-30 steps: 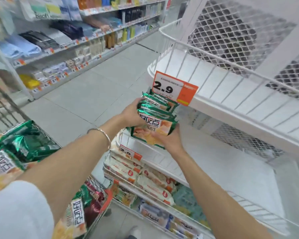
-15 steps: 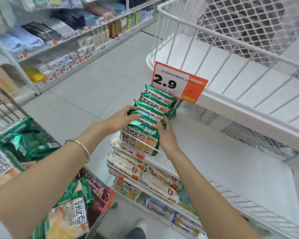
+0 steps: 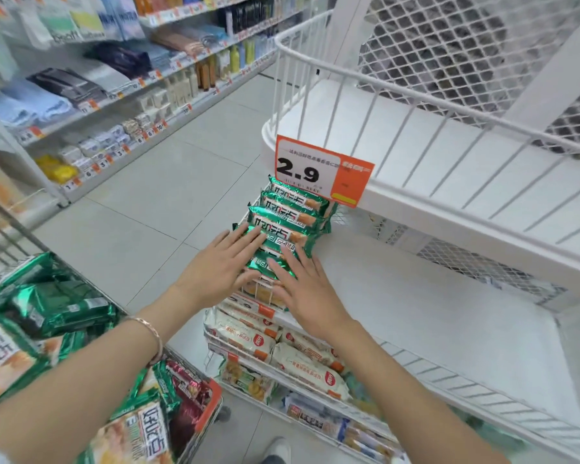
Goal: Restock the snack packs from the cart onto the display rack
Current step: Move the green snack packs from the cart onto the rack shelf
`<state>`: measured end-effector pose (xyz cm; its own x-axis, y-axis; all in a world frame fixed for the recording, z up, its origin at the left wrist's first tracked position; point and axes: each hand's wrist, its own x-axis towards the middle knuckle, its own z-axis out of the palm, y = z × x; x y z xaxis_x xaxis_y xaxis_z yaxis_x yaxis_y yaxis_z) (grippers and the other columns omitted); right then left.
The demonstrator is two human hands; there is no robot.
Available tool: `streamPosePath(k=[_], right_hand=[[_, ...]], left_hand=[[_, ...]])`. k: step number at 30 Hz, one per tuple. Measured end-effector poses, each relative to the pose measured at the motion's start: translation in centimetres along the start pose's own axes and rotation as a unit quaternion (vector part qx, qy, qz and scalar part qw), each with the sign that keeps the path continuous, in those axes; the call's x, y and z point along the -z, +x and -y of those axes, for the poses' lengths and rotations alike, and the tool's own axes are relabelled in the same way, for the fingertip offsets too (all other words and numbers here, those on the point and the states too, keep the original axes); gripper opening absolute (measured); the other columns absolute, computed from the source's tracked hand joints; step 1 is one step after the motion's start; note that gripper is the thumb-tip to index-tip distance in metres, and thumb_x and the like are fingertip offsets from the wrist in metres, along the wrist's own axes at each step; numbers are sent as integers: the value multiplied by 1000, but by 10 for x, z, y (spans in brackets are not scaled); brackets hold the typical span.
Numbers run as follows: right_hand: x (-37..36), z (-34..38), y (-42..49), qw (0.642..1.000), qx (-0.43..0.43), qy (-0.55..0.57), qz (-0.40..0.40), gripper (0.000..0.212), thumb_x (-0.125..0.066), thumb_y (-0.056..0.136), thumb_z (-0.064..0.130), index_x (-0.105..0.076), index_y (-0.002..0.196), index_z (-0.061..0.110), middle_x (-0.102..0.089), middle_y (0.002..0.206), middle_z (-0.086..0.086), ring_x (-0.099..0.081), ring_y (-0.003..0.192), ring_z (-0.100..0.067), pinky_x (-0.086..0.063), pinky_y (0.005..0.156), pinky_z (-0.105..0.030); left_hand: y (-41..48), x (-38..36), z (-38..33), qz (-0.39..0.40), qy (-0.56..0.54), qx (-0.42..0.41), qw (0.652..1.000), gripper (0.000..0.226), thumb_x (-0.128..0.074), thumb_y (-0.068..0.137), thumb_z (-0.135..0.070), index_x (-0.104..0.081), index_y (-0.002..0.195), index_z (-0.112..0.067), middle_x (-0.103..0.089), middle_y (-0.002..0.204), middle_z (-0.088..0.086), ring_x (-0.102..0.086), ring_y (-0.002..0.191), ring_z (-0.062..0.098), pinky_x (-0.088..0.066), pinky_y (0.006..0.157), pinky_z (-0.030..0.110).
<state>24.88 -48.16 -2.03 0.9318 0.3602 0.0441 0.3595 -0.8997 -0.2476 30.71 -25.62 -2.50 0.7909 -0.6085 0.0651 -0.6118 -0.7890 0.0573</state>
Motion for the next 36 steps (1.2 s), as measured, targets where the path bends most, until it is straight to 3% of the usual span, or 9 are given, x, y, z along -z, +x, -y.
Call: streamPosePath(k=[6,10,14,18,21,26,31,33,36], right_hand=[[-7,-16,23,998,39,-53,12,54,-41,107,30,-24,158,26,-13,167,-6,1,154,-32,-21,123,-51],[3,-9,16,994,32,-101,15,56,-18,104,42,-20,158,30,-8,168,-6,1,155,-31,-7,123,-59],[-5,34,-1,982,105,-122,-101,57,-58,91,21,-44,147,18,-34,158,-16,-27,149,-33,-11,123,-55],[-51,101,-11,983,165,-76,-33,59,-74,76,13,-57,133,15,-46,150,-16,-41,142,-32,-18,122,-49],[-86,153,-20,982,166,-40,80,51,-60,83,5,-57,134,12,-41,153,-17,-37,143,-36,-18,122,-48],[-126,227,-30,958,164,-32,233,57,-47,88,1,-52,143,15,-37,157,-13,-31,144,-33,-24,122,-46],[-144,292,-34,958,98,77,260,22,-51,98,24,-67,105,11,-69,101,-4,-65,87,-20,-55,82,-38],[-143,323,-39,949,52,191,245,20,-55,99,31,-64,99,13,-64,88,1,-61,78,-17,-51,71,-31],[-139,368,-35,908,-21,307,283,42,-55,101,38,-54,132,8,-65,115,-7,-60,88,-18,-45,77,-29]], left_hand=[[15,1,6,11,0,26,1000,80,14,88,-72,5,154,-27,4,163,-6,8,151,16,-14,124,40],[2,10,-3,25,6,70,997,83,13,83,-72,15,153,-27,17,161,-5,17,149,14,-6,125,42],[-71,8,5,22,-38,180,983,83,4,91,-66,1,159,-19,0,167,3,-9,154,19,-17,124,41],[-172,3,17,69,-43,267,960,76,-4,95,-60,-24,157,-20,-21,165,3,-26,149,20,-23,120,40],[-254,2,28,58,-56,344,935,58,-29,104,-48,-31,154,-19,-27,162,4,-29,147,22,-26,120,44],[-378,3,40,32,-72,463,883,51,-40,104,-40,-39,150,-17,-37,157,6,-36,143,26,-32,114,46],[-451,9,34,-18,-64,535,842,42,-47,102,-30,-53,140,-15,-52,144,5,-50,129,27,-42,102,45],[-469,9,31,-50,-77,587,804,38,-48,101,-24,-55,136,-11,-56,138,7,-53,123,29,-44,99,46],[-483,9,26,-95,-143,687,706,37,-45,103,-24,-53,133,-5,-55,135,15,-52,122,35,-43,98,45]])
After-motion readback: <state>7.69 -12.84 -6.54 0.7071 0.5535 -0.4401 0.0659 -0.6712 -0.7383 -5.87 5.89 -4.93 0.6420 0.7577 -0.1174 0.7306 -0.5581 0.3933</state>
